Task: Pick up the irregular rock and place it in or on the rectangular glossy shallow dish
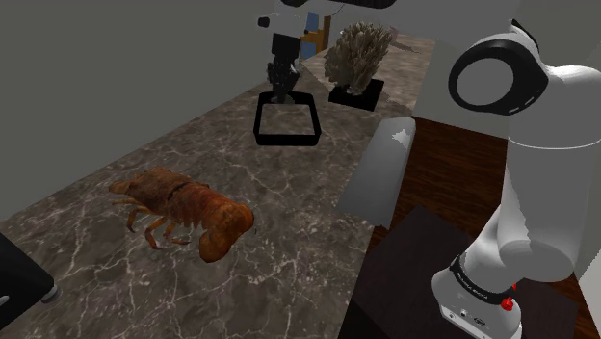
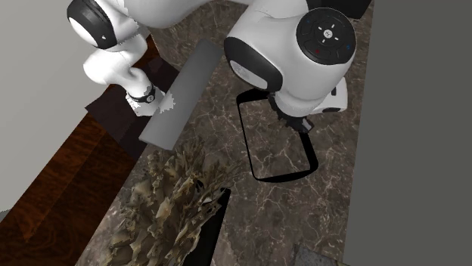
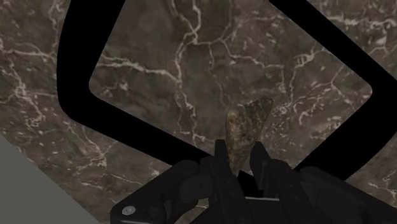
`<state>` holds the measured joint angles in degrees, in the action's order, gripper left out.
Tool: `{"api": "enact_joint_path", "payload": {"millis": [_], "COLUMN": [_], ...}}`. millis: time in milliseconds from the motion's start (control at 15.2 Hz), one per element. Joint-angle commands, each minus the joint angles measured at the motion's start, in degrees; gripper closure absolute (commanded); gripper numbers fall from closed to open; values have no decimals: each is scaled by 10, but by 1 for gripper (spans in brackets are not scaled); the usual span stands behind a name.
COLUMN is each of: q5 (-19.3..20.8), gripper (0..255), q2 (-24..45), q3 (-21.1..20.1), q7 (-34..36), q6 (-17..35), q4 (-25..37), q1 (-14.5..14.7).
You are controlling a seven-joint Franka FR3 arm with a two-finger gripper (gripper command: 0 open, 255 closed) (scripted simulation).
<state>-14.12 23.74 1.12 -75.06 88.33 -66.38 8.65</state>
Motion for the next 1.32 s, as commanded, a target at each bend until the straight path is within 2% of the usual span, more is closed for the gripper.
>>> {"api": "enact_joint_path", "payload": {"millis": [0, 528, 594, 924, 1188, 1254], "q5": [0, 0, 0, 0, -2, -2], "gripper": [255, 255, 0, 0, 0, 0], "q2": [-7, -9, -9, -9, 29, 29], "q3": [0, 0, 0, 0, 2, 2], "q7": [-5, -6, -6, -6, 3, 3], "q6": [21, 29, 29, 29, -65, -65], "q4": [-28, -38, -38, -38, 93, 94], "q1": [1, 1, 1, 1, -12, -12]}}
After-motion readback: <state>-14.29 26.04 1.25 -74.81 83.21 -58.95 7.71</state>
